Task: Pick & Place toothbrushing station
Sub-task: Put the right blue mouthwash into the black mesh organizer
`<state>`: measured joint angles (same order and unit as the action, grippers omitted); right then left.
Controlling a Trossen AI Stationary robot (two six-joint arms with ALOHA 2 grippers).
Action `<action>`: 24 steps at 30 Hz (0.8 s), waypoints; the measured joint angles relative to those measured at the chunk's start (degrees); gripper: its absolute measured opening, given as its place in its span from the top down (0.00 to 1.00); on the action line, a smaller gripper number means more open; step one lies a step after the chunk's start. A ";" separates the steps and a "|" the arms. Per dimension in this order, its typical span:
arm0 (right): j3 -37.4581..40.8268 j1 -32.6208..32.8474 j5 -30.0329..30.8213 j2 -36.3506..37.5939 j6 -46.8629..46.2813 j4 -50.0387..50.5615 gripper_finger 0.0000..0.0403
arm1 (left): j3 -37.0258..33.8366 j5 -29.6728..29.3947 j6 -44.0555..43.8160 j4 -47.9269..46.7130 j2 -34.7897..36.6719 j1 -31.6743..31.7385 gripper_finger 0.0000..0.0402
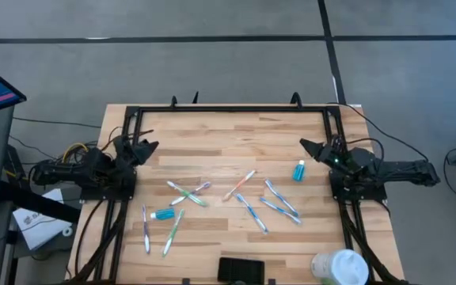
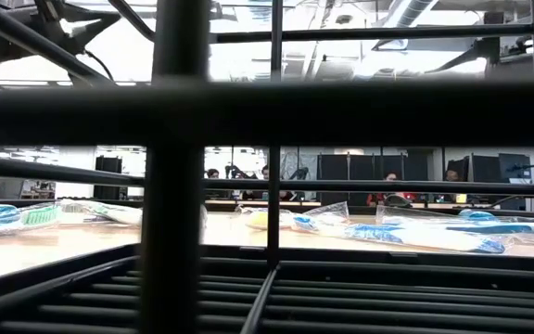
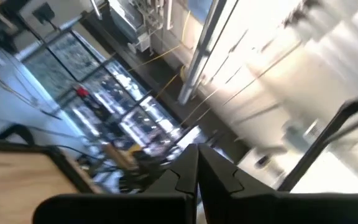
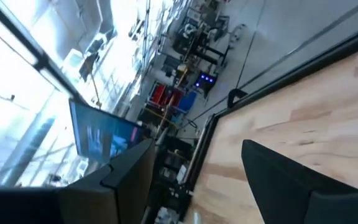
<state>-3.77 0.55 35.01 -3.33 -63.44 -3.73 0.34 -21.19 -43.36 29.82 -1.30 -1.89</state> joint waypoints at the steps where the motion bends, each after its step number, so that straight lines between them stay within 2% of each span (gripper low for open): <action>1: 0.00 -0.39 0.02 0.00 -0.50 -0.05 0.42 | 0.00 0.02 -1.71 0.46 0.00 0.00 1.00; 7: 0.00 -3.08 2.78 0.00 -0.69 -2.12 0.42 | 0.00 2.95 -5.49 0.64 0.00 0.00 1.00; 12: 0.00 -4.91 3.25 0.00 3.31 -13.89 0.42 | 0.07 8.26 -7.79 1.23 -0.04 -0.02 1.00; 16: -0.14 -5.21 2.48 0.02 4.79 -21.26 0.42 | 1.63 10.18 -7.89 1.31 -2.45 -0.01 1.00; 24: -6.76 -3.42 2.37 -3.24 7.04 -13.64 0.45 | 7.54 15.45 -6.79 1.43 -16.89 -0.13 1.00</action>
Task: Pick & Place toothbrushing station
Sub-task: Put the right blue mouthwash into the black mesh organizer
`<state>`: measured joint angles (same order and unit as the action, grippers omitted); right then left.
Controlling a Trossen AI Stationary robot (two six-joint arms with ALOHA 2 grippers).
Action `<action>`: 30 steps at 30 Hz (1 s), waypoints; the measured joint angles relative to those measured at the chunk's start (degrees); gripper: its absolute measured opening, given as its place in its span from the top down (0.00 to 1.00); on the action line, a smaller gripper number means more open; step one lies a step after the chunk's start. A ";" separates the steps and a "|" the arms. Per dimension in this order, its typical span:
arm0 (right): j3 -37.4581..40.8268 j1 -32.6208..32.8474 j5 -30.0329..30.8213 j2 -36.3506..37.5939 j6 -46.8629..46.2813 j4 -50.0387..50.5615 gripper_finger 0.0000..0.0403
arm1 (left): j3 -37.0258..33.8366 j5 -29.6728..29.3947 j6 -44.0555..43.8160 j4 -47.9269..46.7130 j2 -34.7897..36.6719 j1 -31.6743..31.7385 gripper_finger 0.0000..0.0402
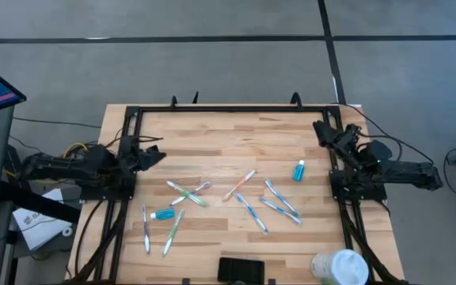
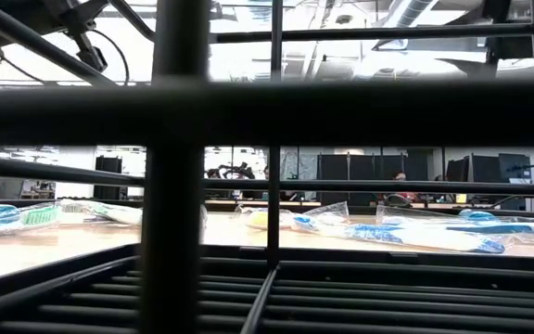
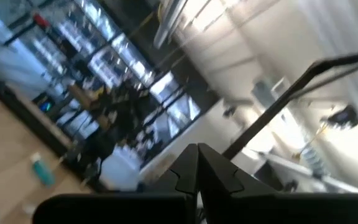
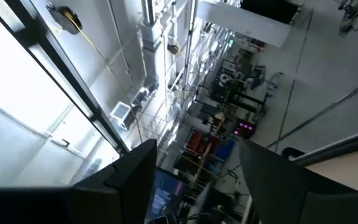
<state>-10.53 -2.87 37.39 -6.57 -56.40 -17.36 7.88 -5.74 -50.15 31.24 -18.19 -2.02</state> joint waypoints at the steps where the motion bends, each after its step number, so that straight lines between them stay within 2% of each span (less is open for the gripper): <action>1: -1.08 0.14 -0.02 -0.97 0.02 0.91 0.46 | 0.85 0.47 0.17 0.00 -2.27 -0.24 1.00; 5: -5.62 1.55 -3.00 -5.39 0.00 6.45 0.50 | 3.97 1.19 1.18 0.17 -10.03 -1.97 1.00; 8: -9.83 2.66 -4.57 -8.63 -3.67 14.26 0.56 | 5.90 1.20 2.51 0.59 -14.77 -3.59 1.00; 13: -18.72 4.11 -6.52 -14.01 -14.79 38.63 0.69 | 7.29 1.18 3.02 3.20 -19.71 -6.02 1.00; 18: -25.81 3.63 -13.86 -20.15 -25.46 60.94 0.81 | 7.45 1.07 3.02 4.08 -21.01 -7.75 1.00; 23: -27.87 2.03 -22.11 -24.43 -31.60 69.50 0.80 | 7.45 1.01 3.02 4.40 -20.92 -8.24 1.00; 26: -27.87 0.81 -26.42 -26.72 -34.30 73.55 0.75 | 7.48 0.73 3.19 4.51 -20.92 -8.24 1.00; 30: -27.87 -1.31 -27.96 -30.11 -35.16 76.55 0.65 | 7.48 -0.10 3.30 4.75 -20.92 -8.24 1.00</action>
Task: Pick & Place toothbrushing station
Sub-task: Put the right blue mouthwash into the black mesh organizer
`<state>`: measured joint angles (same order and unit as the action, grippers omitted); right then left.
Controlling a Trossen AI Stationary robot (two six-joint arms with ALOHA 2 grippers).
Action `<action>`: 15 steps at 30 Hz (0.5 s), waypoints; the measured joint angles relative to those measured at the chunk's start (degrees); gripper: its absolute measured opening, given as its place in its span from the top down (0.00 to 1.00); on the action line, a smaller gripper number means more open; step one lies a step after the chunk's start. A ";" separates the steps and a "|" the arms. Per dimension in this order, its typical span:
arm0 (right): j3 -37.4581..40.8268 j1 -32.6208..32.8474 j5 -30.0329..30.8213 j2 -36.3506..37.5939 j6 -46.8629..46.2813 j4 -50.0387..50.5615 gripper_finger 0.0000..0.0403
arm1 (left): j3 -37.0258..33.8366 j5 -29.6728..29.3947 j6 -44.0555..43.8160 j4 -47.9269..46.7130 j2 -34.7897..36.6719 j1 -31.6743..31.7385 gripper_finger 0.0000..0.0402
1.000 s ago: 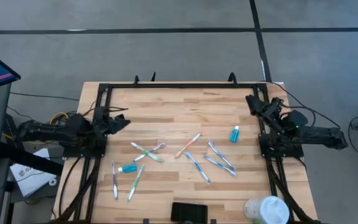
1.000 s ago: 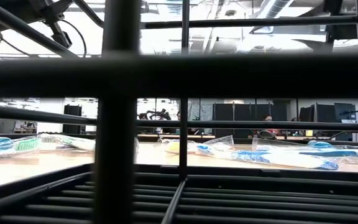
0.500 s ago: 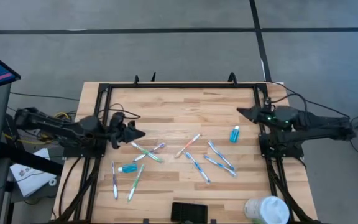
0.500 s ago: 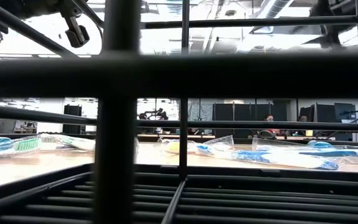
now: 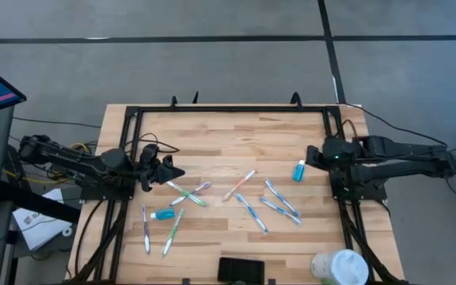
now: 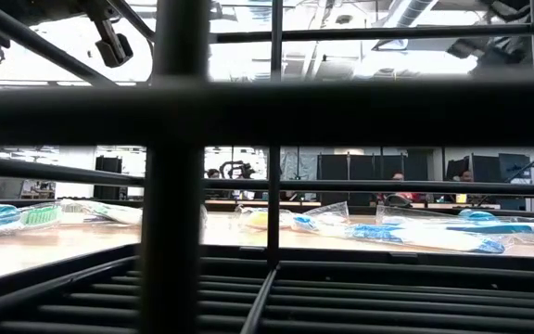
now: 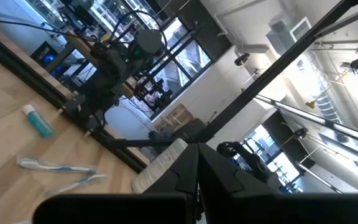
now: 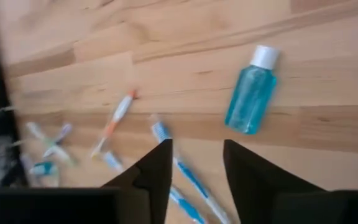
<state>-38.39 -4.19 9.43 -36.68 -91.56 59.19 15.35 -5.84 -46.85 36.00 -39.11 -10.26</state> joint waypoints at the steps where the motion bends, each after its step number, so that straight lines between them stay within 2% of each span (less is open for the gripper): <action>1: 0.00 -0.66 -0.26 -0.68 0.00 0.07 0.62 | 0.00 -0.13 0.02 0.06 0.00 0.00 1.00; 8: -0.04 -6.61 -1.23 -6.92 3.34 -0.26 0.49 | 0.00 -0.14 -0.13 0.12 -0.04 0.00 1.00; 12: 0.04 -10.98 -2.28 -13.35 7.48 -2.81 0.47 | 0.00 -0.14 -0.63 0.12 -0.04 0.00 1.00; 15: 0.00 -15.35 -5.60 -18.30 12.78 -6.25 0.48 | 0.00 -0.14 -1.38 0.10 -0.04 -0.16 1.00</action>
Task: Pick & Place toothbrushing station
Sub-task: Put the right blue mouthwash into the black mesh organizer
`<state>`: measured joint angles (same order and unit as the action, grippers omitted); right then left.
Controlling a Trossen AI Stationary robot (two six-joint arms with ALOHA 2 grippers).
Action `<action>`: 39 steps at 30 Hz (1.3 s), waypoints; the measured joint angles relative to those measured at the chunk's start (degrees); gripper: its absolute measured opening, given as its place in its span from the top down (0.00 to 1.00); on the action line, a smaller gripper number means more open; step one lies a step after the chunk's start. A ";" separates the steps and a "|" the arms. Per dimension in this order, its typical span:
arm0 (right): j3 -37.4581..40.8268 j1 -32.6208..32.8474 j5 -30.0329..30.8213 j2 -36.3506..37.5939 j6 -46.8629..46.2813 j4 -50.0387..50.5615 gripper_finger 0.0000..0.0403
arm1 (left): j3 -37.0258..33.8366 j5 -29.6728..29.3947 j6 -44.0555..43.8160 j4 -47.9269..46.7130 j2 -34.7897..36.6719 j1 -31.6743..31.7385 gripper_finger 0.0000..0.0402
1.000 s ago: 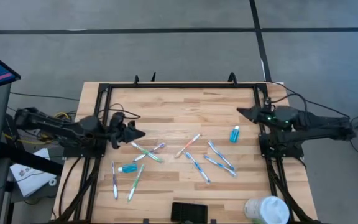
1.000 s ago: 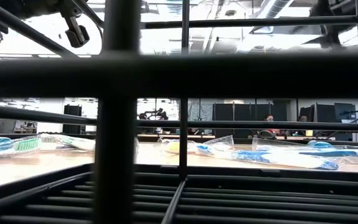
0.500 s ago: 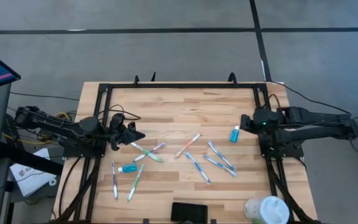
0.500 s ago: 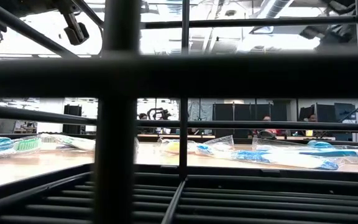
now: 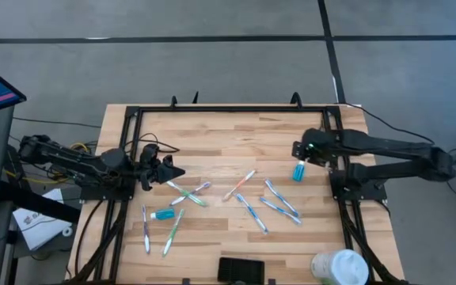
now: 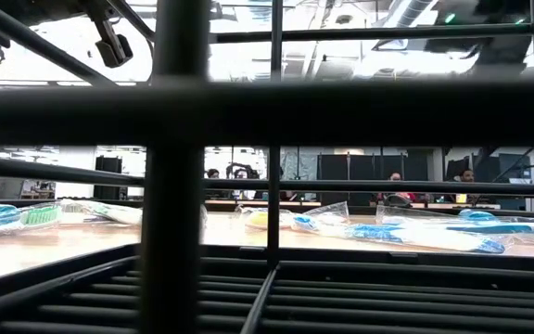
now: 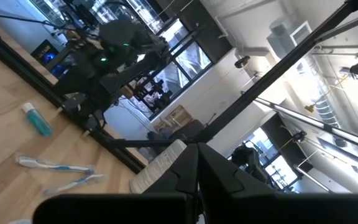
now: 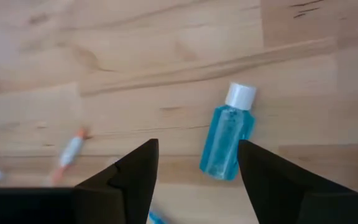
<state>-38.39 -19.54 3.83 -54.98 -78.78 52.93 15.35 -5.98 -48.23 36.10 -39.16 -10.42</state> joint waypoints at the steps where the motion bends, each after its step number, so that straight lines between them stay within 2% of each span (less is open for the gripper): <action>1: 0.00 -1.51 -1.45 -1.55 1.79 -0.73 0.48 | 0.00 -0.01 -0.06 0.00 0.00 -0.15 1.00; 5: -0.02 -5.02 -6.89 -6.57 5.75 -0.88 0.50 | 0.00 -0.02 -0.07 -0.02 0.00 -0.90 1.00; 9: 0.00 -2.00 -8.76 -8.17 4.12 0.04 0.50 | 0.00 -0.04 -0.04 -0.06 0.00 -1.94 1.00; 14: 0.13 1.68 -8.77 -9.46 -0.29 1.05 0.44 | 0.00 -2.54 1.10 -0.06 0.00 -4.14 1.00; 20: 1.82 1.91 -8.73 -13.85 -2.36 -2.05 0.37 | 0.00 -4.37 2.80 -0.06 -0.02 -5.26 1.00; 34: 2.33 1.85 -8.41 -26.65 -1.93 -10.27 0.37 | 0.00 -4.52 2.78 -0.03 0.00 -5.24 1.00; 39: 2.07 1.87 -9.24 -28.50 -1.32 -10.95 0.37 | 0.00 -4.48 2.60 -0.02 0.00 -5.41 1.00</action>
<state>-36.32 -17.67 -5.42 -83.48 -80.10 41.99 15.35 -10.46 -45.63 36.07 -39.16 -15.84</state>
